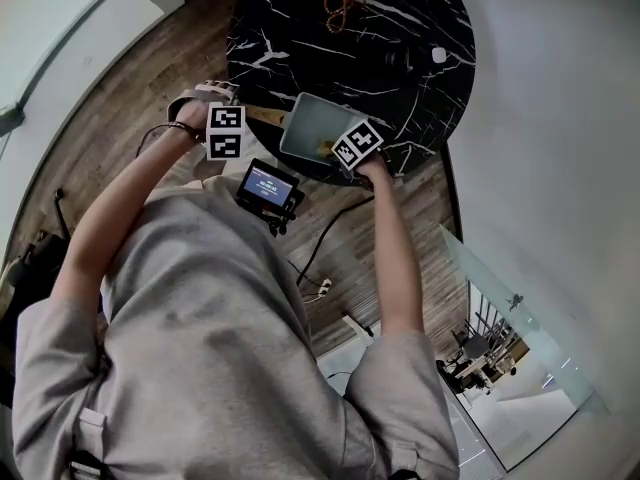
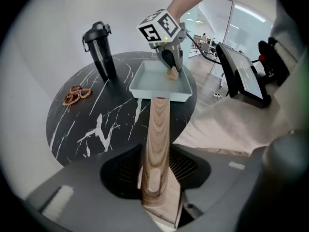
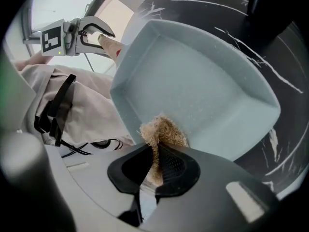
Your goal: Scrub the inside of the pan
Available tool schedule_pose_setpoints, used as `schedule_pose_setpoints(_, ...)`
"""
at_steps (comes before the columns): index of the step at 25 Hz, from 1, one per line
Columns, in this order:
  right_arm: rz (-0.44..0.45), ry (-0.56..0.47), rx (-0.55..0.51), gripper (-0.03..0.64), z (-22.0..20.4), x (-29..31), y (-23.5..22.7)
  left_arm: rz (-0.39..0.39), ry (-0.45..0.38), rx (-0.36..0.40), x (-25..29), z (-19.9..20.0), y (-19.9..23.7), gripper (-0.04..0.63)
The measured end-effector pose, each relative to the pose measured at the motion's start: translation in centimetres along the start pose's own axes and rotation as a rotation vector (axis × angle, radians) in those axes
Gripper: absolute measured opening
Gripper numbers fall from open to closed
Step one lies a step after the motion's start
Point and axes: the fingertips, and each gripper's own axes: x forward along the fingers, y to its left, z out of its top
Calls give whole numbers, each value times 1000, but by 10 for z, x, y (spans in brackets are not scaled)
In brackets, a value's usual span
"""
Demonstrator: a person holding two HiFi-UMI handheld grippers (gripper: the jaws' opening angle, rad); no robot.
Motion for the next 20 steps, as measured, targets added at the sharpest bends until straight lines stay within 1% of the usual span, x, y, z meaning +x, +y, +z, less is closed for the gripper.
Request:
schedule_pose_setpoints(2,8,9,9,41,0,1,0,-10,-27,41,5,12,-1,163)
schedule_pose_setpoints(4,16,20,18,41,0,3,0,-38,-35,70,13,19,-7,148)
schedule_pose_setpoints(5,21,23,24,41,0,3,0,-48,-32,72,17,20,-9,141)
schedule_pose_setpoints(6,27,24,32,41,1,4,0,-51,-29,67,19,20,-10,109)
schedule_pose_setpoints(9,55,18,73,41,5,5,2,-44,-26,38,20,20,-9,103)
schedule_pose_setpoints(14,98,-7,136,41,16,6,13,-31,-18,22,20,20,-10,101)
schedule_pose_setpoints(20,200,-115,254,41,42,6,30,-35,12,9,21,18,-10,101)
